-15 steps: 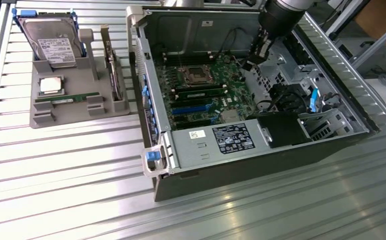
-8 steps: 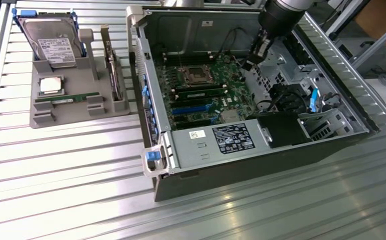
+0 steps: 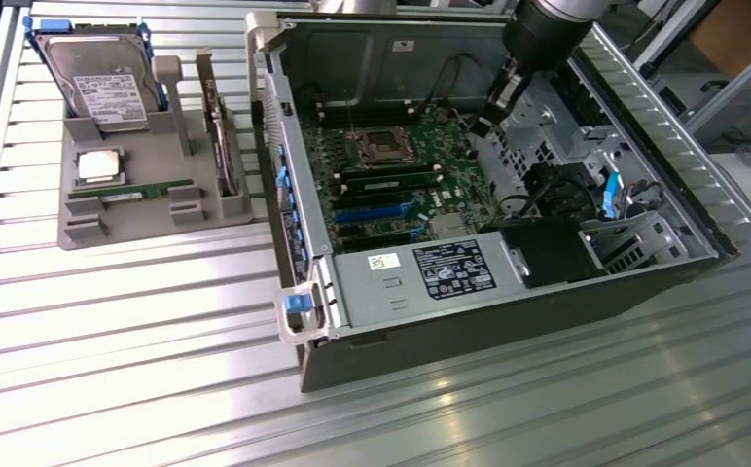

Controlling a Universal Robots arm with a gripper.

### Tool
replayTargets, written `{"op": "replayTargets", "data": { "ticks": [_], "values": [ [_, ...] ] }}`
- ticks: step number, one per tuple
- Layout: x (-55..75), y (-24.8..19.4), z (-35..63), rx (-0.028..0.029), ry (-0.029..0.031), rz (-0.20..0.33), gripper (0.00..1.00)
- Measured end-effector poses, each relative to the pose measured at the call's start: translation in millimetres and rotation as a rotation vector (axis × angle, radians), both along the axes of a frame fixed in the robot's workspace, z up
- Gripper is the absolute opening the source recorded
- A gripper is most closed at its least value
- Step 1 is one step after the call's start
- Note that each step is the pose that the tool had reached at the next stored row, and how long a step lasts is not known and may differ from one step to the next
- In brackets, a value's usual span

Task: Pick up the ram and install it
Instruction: 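Press down the ram until it locks into place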

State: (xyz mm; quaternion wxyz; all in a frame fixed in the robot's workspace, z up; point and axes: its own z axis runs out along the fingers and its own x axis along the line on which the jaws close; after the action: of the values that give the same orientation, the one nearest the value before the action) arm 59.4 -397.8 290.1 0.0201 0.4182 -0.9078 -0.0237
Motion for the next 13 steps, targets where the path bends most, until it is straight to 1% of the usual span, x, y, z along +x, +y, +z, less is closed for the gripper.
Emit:
{"op": "replayTargets", "data": {
  "ticks": [3,4,13],
  "values": [
    [0.0,0.0,-0.1,0.0,0.0,-0.031,0.1],
    [0.0,0.0,-0.2,0.0,0.0,-0.049,0.1],
    [0.0,0.0,-0.4,0.0,0.0,-0.139,0.1]
  ]
}}
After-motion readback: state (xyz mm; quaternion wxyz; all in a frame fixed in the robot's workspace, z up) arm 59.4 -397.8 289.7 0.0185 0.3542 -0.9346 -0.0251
